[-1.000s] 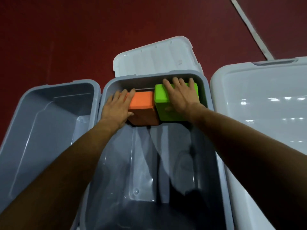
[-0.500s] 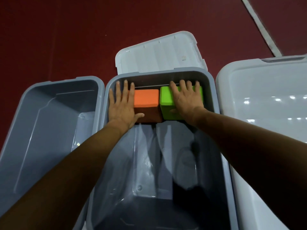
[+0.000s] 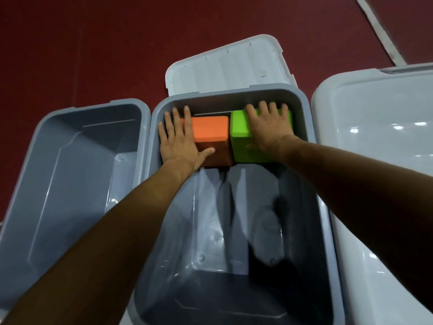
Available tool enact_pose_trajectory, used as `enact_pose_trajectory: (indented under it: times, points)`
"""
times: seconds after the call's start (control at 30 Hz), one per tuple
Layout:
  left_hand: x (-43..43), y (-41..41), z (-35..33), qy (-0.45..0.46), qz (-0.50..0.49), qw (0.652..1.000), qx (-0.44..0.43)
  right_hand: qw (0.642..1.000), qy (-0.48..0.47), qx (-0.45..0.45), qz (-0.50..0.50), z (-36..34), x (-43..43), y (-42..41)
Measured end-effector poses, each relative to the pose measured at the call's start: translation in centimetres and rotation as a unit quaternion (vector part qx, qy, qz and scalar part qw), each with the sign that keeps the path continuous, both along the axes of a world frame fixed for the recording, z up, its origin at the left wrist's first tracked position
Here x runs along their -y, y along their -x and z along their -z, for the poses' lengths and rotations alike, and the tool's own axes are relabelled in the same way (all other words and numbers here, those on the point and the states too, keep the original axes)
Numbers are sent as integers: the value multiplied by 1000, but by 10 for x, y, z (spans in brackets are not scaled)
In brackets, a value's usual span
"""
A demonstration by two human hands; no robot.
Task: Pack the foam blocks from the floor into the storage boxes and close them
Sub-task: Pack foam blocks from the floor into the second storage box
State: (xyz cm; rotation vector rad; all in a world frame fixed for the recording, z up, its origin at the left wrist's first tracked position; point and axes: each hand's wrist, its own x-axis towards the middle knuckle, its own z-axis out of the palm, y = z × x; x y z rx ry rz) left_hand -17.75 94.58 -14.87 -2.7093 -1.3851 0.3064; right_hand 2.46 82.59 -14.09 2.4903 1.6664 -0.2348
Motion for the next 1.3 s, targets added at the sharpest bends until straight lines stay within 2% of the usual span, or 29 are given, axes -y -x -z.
enact_pose_trajectory:
  times: [0.2, 0.37, 0.5, 0.57, 0.67, 0.8, 1.03, 1.3]
  points:
    - [1, -3, -33, 104, -33, 989, -97, 996, 88, -22, -16, -25, 8, 3]
    - [21, -7, -66, 134, 39, 986, -91, 995, 71, 29, -58, -55, 34, 22]
    - [46, -5, -75, 201, 95, 964, -148, 990, 129, 8, -64, -64, 48, 39]
    - [50, -5, -72, 195, 102, 964, -151, 992, 123, -5, -26, -67, 44, 40]
    - [39, -6, -69, 157, 93, 978, -102, 997, 80, 7, -1, -60, 32, 27]
    - [26, 0, -57, 91, 111, 987, -72, 998, 62, 11, -12, -38, 29, 8]
    - [15, -20, -32, 84, 72, 994, -26, 999, 24, -5, -37, -21, 33, -2]
    - [3, -26, -39, 21, 144, 986, -80, 995, 83, 13, -55, -24, 44, 10]
